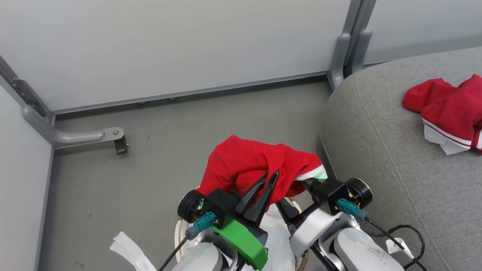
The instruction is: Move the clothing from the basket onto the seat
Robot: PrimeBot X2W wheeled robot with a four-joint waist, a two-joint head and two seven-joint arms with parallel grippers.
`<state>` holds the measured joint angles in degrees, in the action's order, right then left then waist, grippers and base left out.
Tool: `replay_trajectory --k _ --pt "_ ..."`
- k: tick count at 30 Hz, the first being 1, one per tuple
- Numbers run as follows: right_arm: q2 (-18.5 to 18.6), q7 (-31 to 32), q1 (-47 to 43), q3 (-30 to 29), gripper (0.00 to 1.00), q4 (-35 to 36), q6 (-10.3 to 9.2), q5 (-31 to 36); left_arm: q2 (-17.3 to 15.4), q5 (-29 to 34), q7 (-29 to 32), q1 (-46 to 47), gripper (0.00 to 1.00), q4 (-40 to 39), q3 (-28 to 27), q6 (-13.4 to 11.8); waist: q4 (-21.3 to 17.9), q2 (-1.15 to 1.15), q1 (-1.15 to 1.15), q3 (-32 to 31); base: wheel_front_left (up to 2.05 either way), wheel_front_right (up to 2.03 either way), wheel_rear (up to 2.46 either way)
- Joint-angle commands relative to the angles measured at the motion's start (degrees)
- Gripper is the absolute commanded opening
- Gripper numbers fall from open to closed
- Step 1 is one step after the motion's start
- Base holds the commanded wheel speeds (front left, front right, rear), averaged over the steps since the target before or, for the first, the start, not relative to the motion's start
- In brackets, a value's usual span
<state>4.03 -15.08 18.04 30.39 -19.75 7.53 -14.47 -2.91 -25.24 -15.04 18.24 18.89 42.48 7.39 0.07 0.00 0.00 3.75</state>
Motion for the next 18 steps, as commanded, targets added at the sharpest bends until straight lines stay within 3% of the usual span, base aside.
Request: replay_trajectory --k 1,2,3,4,5,14,15,16,17,18 --pt "-0.2 -0.1 1.2 0.3 0.85 -0.3 -0.08 0.5 0.0 -0.7 -0.2 0.8 0.0 0.0 0.8 0.2 0.2 0.0 0.0 0.0 0.0 0.0 0.0" --pt "-0.3 -0.1 1.6 0.5 0.77 -0.7 -0.08 0.5 0.0 -1.1 -0.1 0.8 0.0 0.1 1.2 0.2 0.3 0.0 0.0 -0.1 0.0 0.0 0.0" --pt "-0.3 -0.1 1.8 0.6 0.49 -0.9 -0.08 0.5 0.0 -1.2 -0.1 0.9 0.0 0.2 1.4 0.2 0.5 0.0 0.0 -0.2 0.0 0.0 0.0" --pt "-0.4 -0.1 1.9 0.7 0.33 -1.1 -0.08 0.2 0.0 -1.4 -0.1 0.9 0.0 0.4 1.7 0.2 0.6 0.0 0.0 -0.2 0.0 0.0 0.0" --pt "-0.4 -0.1 2.0 0.9 0.0 -1.2 -0.08 0.0 0.0 -1.5 -0.1 0.9 0.0 0.5 1.8 0.2 0.7 0.0 0.0 -0.2 0.0 0.0 0.0" --pt "0.3 -0.1 1.2 0.5 0.0 -0.7 -0.08 -1.1 -0.1 -0.4 -0.1 0.9 0.0 0.7 -0.4 0.1 0.5 0.0 0.0 0.0 0.0 0.0 0.0" --pt "0.4 -0.1 1.0 0.3 0.0 -0.5 -0.08 -1.1 -0.1 -0.2 -0.1 0.8 0.16 0.6 -0.7 0.1 0.4 0.0 0.0 0.0 0.0 0.0 0.0" --pt "0.4 -0.1 0.8 0.0 0.0 -0.3 -0.08 -1.3 -0.1 0.0 -0.1 0.6 0.49 0.5 -1.0 0.1 0.2 0.0 0.0 0.0 0.0 0.0 0.0" --pt "0.5 -0.1 0.5 -0.2 0.0 -0.3 -0.08 -1.3 -0.1 0.1 -0.1 0.4 1.0 0.5 -1.1 0.1 0.0 0.0 0.0 0.0 0.0 0.0 0.0" --pt "0.5 -0.1 0.3 -0.5 0.0 -0.2 -0.08 -1.2 -0.1 0.3 -0.1 0.2 1.0 0.5 -1.5 0.1 -0.2 0.0 0.0 0.0 0.0 0.0 0.0"
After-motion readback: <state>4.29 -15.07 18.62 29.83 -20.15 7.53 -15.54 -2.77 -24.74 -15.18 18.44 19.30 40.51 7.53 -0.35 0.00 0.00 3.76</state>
